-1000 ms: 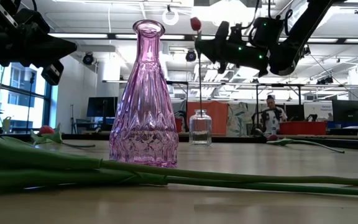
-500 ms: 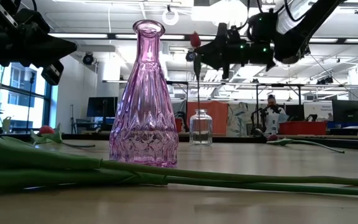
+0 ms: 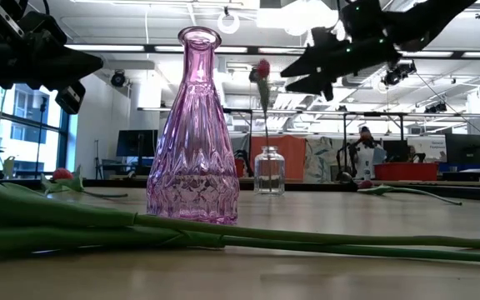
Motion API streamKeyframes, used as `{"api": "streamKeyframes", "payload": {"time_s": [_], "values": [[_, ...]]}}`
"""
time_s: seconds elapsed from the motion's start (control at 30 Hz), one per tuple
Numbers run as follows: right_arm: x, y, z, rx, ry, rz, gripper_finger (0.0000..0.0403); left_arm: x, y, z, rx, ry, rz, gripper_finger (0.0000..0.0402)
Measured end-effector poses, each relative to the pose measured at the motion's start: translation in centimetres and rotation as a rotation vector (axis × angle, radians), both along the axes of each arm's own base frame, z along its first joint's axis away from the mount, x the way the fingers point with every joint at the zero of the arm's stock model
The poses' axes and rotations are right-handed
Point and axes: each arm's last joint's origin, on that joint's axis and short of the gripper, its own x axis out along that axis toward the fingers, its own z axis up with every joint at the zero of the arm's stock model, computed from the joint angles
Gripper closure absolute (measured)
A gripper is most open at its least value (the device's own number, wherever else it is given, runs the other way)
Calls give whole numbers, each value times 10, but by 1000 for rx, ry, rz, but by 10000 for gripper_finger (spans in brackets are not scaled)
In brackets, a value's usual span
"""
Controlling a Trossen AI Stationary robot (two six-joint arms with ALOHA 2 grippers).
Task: Sort flowers into vase by color
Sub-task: Put the bottom red tulip into the transparent flower vase
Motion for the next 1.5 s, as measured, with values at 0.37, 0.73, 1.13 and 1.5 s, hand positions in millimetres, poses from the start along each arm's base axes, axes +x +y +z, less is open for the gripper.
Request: {"api": "streamKeyframes", "payload": {"time_s": [0.37, 0.73, 1.13, 1.5], "values": [[-24, 26, 2, 266, 120, 221, 176, 0, 0, 0, 0, 0, 0, 402], [-12, 89, -10, 437, 276, 621, 176, 0, 0, 0, 0, 0, 0, 402], [-5, 166, -12, 461, 397, 796, 176, 0, 0, 0, 0, 0, 0, 402], [3, 233, -2, 466, 260, 650, 176, 0, 0, 0, 0, -1, 0, 402]]}}
